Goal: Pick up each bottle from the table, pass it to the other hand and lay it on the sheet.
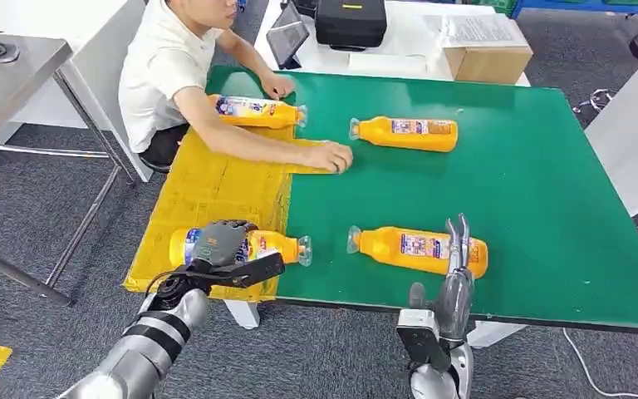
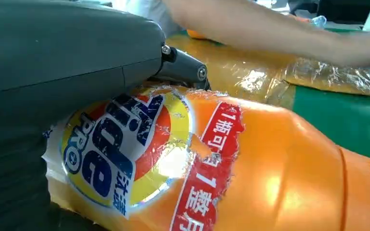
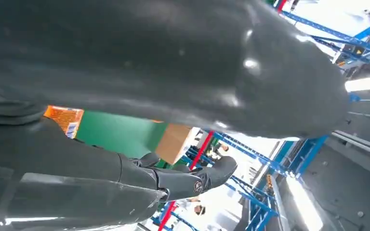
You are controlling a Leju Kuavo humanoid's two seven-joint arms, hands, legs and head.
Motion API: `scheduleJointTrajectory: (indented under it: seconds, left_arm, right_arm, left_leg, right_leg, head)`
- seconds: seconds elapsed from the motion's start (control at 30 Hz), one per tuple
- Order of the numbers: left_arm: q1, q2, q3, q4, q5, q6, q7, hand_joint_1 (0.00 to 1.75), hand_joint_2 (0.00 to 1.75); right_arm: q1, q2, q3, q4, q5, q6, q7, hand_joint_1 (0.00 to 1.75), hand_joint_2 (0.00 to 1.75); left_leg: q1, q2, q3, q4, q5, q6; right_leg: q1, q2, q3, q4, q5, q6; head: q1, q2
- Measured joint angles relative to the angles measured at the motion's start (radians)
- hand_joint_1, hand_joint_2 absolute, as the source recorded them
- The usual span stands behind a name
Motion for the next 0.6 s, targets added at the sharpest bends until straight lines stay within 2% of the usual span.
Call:
scheduleJointTrajectory:
  seconds: [0.1,0.27,0.47,0.6]
  left_arm:
    - [-0.020,0.004,0.000,0.027,0.057,-0.054,-0.029,0.00,1.75]
    - [-0.025,0.007,0.002,0.035,0.223,-0.219,-0.145,0.00,1.75]
    - [0.000,0.027,0.006,-0.004,0.520,-0.504,-0.284,0.00,1.75]
    - [0.029,0.045,0.004,-0.038,0.610,-0.565,-0.304,0.00,1.75]
  right_arm:
    - [-0.004,-0.002,0.000,0.006,-0.016,-0.003,0.000,0.00,0.00]
    - [-0.013,-0.013,0.006,0.018,-0.054,-0.006,-0.002,0.00,0.00]
    - [-0.038,-0.032,0.037,0.037,-0.104,-0.006,-0.002,0.00,0.00]
    - [-0.052,-0.042,0.050,0.056,-0.121,-0.006,-0.002,0.00,0.00]
  left_leg:
    - [0.000,0.000,0.001,0.000,0.002,-0.001]
    - [0.000,0.000,0.002,0.000,0.003,0.000]
    - [0.000,0.000,0.003,0.000,0.003,0.000]
    - [0.000,0.000,0.003,0.000,0.003,0.000]
  right_leg:
    - [0.000,0.000,0.001,0.000,0.001,-0.001]
    - [0.000,0.000,0.002,0.001,0.002,-0.002]
    - [0.000,0.000,0.004,0.001,0.002,-0.002]
    - [0.000,-0.001,0.004,0.001,0.002,-0.002]
  head:
    - [0.000,0.000]
    - [0.001,0.000]
    - [0.000,0.000]
    - [0.000,0.000]
